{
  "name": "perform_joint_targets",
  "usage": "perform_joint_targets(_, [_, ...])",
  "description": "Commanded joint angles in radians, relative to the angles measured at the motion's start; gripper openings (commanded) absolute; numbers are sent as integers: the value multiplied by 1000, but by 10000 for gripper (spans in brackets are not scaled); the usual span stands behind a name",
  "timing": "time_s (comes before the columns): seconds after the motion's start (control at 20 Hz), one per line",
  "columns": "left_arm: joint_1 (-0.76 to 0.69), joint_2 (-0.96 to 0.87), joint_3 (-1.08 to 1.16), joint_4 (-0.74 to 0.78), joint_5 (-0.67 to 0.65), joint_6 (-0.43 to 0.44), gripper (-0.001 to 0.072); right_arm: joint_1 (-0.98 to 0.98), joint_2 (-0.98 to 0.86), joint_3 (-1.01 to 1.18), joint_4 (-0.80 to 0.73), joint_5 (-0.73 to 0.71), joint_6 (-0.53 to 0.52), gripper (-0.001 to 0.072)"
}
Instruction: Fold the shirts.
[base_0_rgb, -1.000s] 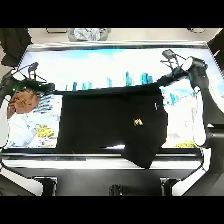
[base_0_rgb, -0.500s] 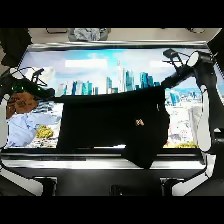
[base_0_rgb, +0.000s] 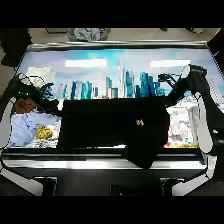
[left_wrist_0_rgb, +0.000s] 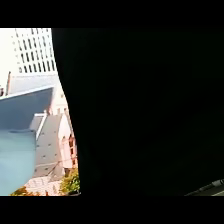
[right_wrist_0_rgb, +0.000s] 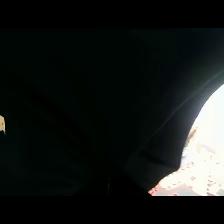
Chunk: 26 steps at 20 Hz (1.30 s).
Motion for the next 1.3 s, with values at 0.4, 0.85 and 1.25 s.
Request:
perform_joint_targets(0.4, [52, 76, -9, 6, -43, -63, 521, -71, 106, -62, -8, 80, 6, 574])
perform_joint_targets(0.85, [166, 518, -781, 9, 298, 6, 511, -153, 406, -579, 35, -36, -43, 536])
perform_joint_targets(1.25, [126, 533, -942, -39, 430, 32, 493, -154, 489, -640, 25, -60, -53, 536])
